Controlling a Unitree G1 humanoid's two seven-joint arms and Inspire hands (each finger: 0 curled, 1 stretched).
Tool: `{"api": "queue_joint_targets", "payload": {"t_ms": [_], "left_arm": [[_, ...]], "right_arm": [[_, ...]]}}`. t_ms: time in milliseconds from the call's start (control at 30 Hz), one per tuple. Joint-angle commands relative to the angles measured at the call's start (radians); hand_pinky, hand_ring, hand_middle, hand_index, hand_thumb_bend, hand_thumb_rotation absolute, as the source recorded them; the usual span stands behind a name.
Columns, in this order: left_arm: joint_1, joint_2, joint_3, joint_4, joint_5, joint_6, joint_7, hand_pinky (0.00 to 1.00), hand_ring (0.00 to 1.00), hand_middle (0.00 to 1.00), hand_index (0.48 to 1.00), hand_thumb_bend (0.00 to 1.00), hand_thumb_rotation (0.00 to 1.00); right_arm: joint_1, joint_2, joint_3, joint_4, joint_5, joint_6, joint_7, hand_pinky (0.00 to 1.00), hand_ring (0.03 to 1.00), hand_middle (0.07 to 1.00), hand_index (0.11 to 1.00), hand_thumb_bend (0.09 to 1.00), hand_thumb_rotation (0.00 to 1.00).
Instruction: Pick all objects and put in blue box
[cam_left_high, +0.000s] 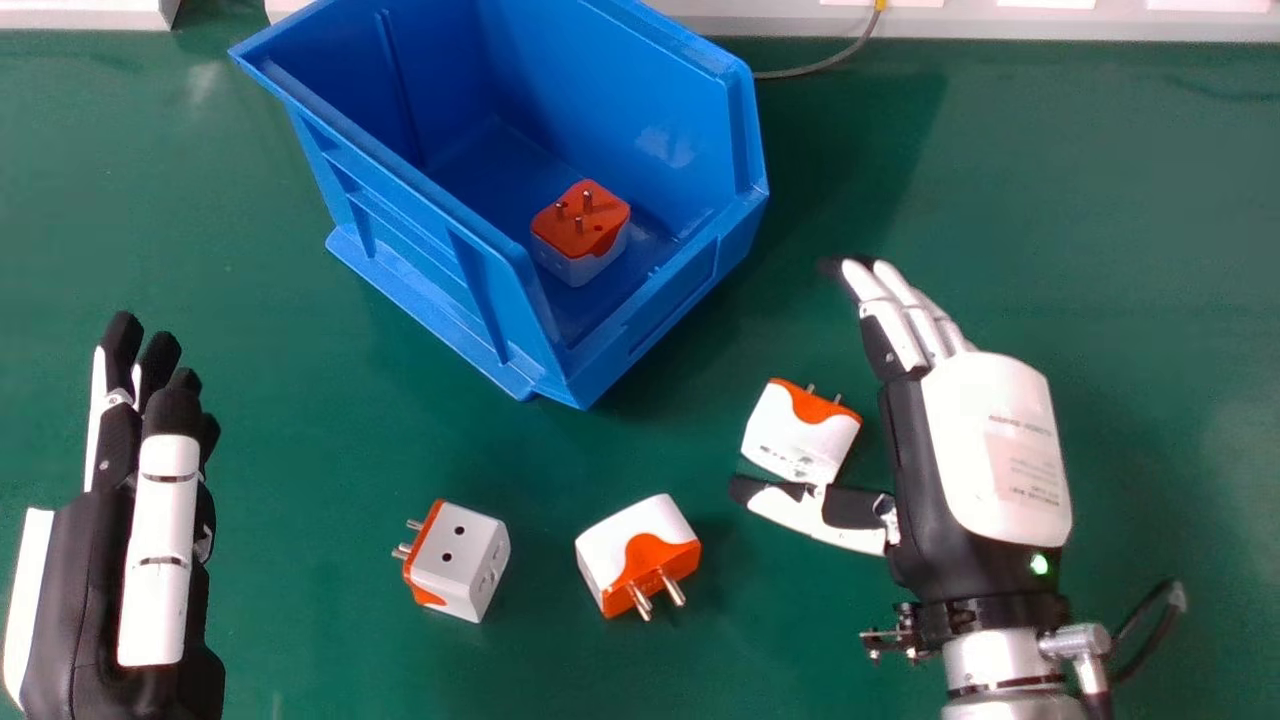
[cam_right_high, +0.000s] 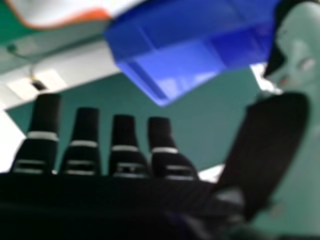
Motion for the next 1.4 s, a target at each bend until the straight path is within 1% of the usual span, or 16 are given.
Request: {"api": "queue_joint_targets", "payload": {"t_ms": [0, 67, 200, 333, 433, 533, 600, 667, 733, 767, 900, 1033, 1100, 1167, 1267, 1367], "left_arm": [[0.002, 0.017, 0.010, -0.025, -0.006, -0.012, -0.010, 1.00, 1.00, 1.00, 1.000, 0.53, 1.00], [0.005, 0.023, 0.014, -0.028, -0.005, -0.015, -0.013, 1.00, 1.00, 1.00, 1.000, 0.52, 1.00], [0.007, 0.028, 0.020, -0.039, -0.005, -0.016, -0.013, 1.00, 1.00, 1.00, 1.000, 0.50, 1.00], [0.015, 0.022, 0.021, -0.064, 0.001, -0.003, 0.002, 1.00, 1.00, 1.00, 1.000, 0.47, 1.00], [0.023, 0.023, 0.019, -0.078, -0.001, 0.001, 0.005, 1.00, 1.00, 1.00, 1.000, 0.46, 1.00], [0.024, 0.023, 0.020, -0.077, -0.014, -0.007, 0.000, 1.00, 1.00, 1.00, 1.000, 0.44, 1.00], [0.024, 0.023, 0.022, -0.074, -0.014, -0.010, 0.001, 1.00, 1.00, 1.00, 1.000, 0.43, 1.00], [0.023, 0.022, 0.024, -0.071, -0.018, -0.012, 0.001, 1.00, 1.00, 1.00, 1.000, 0.44, 1.00], [0.024, 0.022, 0.026, -0.068, -0.029, -0.012, -0.002, 1.00, 1.00, 1.00, 1.000, 0.44, 1.00], [0.025, 0.022, 0.027, -0.066, -0.032, -0.013, -0.003, 1.00, 1.00, 1.00, 1.000, 0.45, 1.00], [0.025, 0.021, 0.025, -0.073, -0.027, -0.006, 0.005, 1.00, 1.00, 1.00, 1.000, 0.47, 1.00], [0.028, 0.021, 0.025, -0.075, -0.023, -0.009, 0.006, 1.00, 1.00, 1.00, 1.000, 0.47, 1.00], [0.030, 0.022, 0.024, -0.077, -0.025, -0.005, 0.006, 1.00, 1.00, 1.00, 1.000, 0.47, 1.00], [0.031, 0.023, 0.024, -0.079, -0.030, -0.002, 0.004, 1.00, 1.00, 1.00, 1.000, 0.47, 1.00], [0.032, 0.025, 0.024, -0.078, -0.030, -0.004, 0.001, 1.00, 1.00, 1.00, 1.000, 0.45, 1.00], [0.031, 0.025, 0.024, -0.071, -0.034, -0.017, -0.007, 1.00, 1.00, 1.00, 1.000, 0.44, 1.00]], "right_arm": [[-0.024, -0.007, -0.010, 0.007, 0.008, 0.003, -0.009, 0.69, 0.832, 0.863, 0.834, 0.692, 0.25], [-0.030, -0.010, -0.007, 0.017, 0.005, 0.016, -0.007, 0.68, 0.825, 0.855, 0.825, 0.686, 0.24], [-0.043, -0.012, -0.006, 0.038, 0.012, 0.033, 0.000, 0.67, 0.810, 0.839, 0.806, 0.680, 0.22], [-0.055, -0.018, -0.001, 0.056, 0.005, 0.063, 0.010, 0.66, 0.800, 0.827, 0.792, 0.665, 0.19], [-0.068, -0.022, 0.004, 0.078, 0.011, 0.067, 0.009, 0.65, 0.789, 0.815, 0.779, 0.663, 0.17], [-0.082, -0.028, 0.008, 0.100, 0.013, 0.075, 0.018, 0.65, 0.781, 0.803, 0.765, 0.662, 0.15], [-0.093, -0.032, 0.011, 0.116, 0.011, 0.075, 0.018, 0.65, 0.780, 0.801, 0.763, 0.662, 0.15], [-0.105, -0.035, 0.016, 0.133, 0.003, 0.080, 0.015, 0.65, 0.776, 0.798, 0.759, 0.662, 0.14], [-0.116, -0.037, 0.021, 0.148, 0.003, 0.082, 0.015, 0.64, 0.767, 0.791, 0.752, 0.664, 0.14], [-0.121, -0.039, 0.024, 0.156, 0.003, 0.084, 0.016, 0.64, 0.766, 0.789, 0.751, 0.664, 0.15], [-0.144, -0.043, 0.035, 0.181, 0.001, 0.092, 0.023, 0.64, 0.762, 0.785, 0.747, 0.664, 0.15], [-0.162, -0.042, 0.049, 0.198, -0.007, 0.123, 0.035, 0.63, 0.756, 0.778, 0.739, 0.673, 0.14], [-0.168, -0.040, 0.057, 0.201, -0.008, 0.140, 0.046, 0.63, 0.758, 0.778, 0.738, 0.671, 0.15], [-0.174, -0.041, 0.064, 0.204, -0.008, 0.152, 0.053, 0.63, 0.760, 0.778, 0.738, 0.664, 0.17], [-0.182, -0.043, 0.074, 0.211, -0.007, 0.164, 0.062, 0.64, 0.762, 0.778, 0.740, 0.653, 0.18], [-0.190, -0.041, 0.080, 0.219, -0.003, 0.170, 0.061, 0.64, 0.763, 0.778, 0.740, 0.645, 0.20]]}}
